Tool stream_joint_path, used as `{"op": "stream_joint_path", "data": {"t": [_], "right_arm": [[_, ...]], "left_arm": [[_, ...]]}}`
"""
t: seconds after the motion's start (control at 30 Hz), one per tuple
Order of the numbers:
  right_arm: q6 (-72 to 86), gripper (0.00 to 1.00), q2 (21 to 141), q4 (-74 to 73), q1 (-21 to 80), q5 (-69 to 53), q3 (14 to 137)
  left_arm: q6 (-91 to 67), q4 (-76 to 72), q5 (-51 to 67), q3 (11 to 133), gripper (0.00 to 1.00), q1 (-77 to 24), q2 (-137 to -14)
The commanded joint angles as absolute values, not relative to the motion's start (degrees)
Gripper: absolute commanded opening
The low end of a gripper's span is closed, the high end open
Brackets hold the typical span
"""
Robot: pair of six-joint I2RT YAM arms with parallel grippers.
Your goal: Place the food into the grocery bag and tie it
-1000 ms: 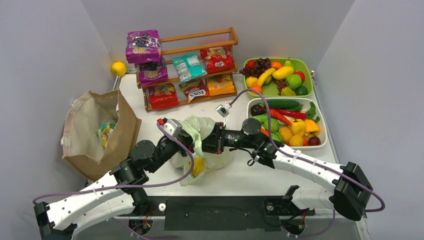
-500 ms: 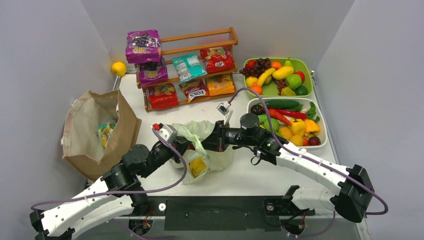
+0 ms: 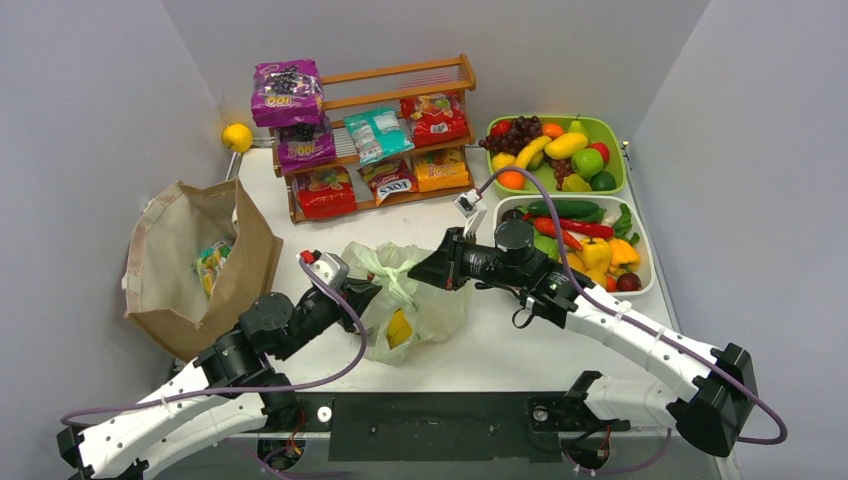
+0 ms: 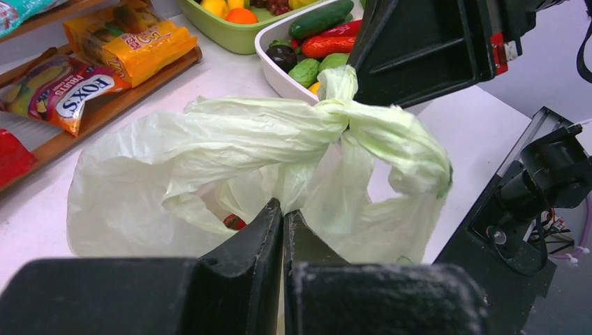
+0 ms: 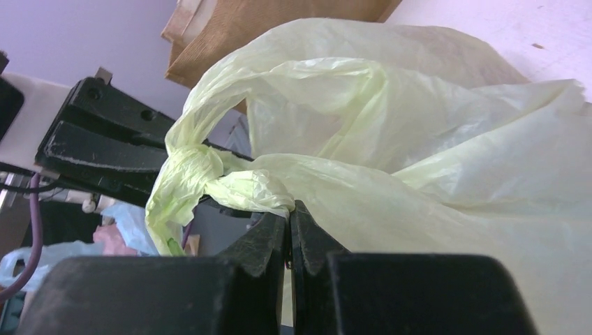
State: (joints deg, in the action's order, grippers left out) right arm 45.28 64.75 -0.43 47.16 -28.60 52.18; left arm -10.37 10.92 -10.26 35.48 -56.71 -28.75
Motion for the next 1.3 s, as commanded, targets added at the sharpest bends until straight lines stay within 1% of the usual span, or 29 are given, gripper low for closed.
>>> {"op": "stream_joint_path", "data": {"t": [0.0, 0.17, 0.27, 0.5, 0.7, 0.77, 0.93, 1.03, 1.07, 1.1, 1.13, 1.17, 1.2, 1.23, 1.27], "right_arm": [[46.1, 0.0, 61.9, -0.7, 46.3, -20.3, 52.6], [49.2, 0.0, 60.4, -3.4, 45.3, -11.2, 49.4], [51.0, 0.0, 60.2, -3.8, 44.4, -8.6, 47.7], [52.8, 0.0, 60.7, -5.8, 43.9, -6.1, 45.3], [51.8, 0.0, 58.9, -8.6, 43.9, -3.6, 44.2], [51.2, 0.0, 58.7, -8.9, 43.9, -3.5, 44.1], [48.0, 0.0, 59.4, -8.6, 44.1, -8.3, 45.4], [45.8, 0.0, 59.9, -10.1, 44.7, -9.6, 47.6], [44.7, 0.0, 60.0, -10.4, 44.8, -9.6, 48.1], [44.3, 0.0, 60.2, -11.1, 45.0, -9.7, 48.9], [43.4, 0.0, 60.4, -11.5, 45.1, -9.7, 49.1], [43.1, 0.0, 60.5, -12.0, 45.3, -9.7, 49.7], [42.6, 0.0, 60.6, -12.2, 45.3, -9.6, 49.9], [42.4, 0.0, 60.8, -12.5, 45.4, -9.5, 50.2], [42.3, 0.0, 60.8, -12.5, 45.4, -9.5, 50.3]], "left_arm": [[-12.9, 13.4, -10.7, 36.3, 0.0, -57.1, -26.9], [-16.0, 17.9, -13.7, 36.2, 0.0, -57.0, -23.6], [-17.5, 19.6, -16.7, 35.6, 0.0, -57.0, -20.8], [-19.1, 22.8, -23.7, 35.0, 0.0, -57.0, -15.5], [-20.3, 26.3, -34.5, 35.0, 0.0, -57.0, -13.4], [-20.6, 27.1, -35.7, 35.0, 0.0, -57.0, -13.6], [-17.9, 27.7, -30.4, 35.7, 0.0, -57.0, -17.1], [-14.8, 28.3, -23.3, 38.7, 0.0, -57.1, -19.2], [-13.5, 28.8, -21.7, 39.5, 0.08, -57.0, -20.3], [-13.0, 29.3, -18.6, 41.5, 0.13, -57.0, -21.1], [-12.0, 30.5, -17.4, 42.7, 0.23, -57.0, -22.8], [-11.6, 31.3, -15.5, 45.3, 0.29, -57.0, -24.0], [-10.9, 33.2, -14.7, 48.3, 0.38, -57.0, -26.4], [-10.6, 35.4, -13.5, 49.8, 0.43, -57.0, -27.9], [-10.3, 36.6, -13.0, 53.1, 0.5, -57.0, -31.0]]}}
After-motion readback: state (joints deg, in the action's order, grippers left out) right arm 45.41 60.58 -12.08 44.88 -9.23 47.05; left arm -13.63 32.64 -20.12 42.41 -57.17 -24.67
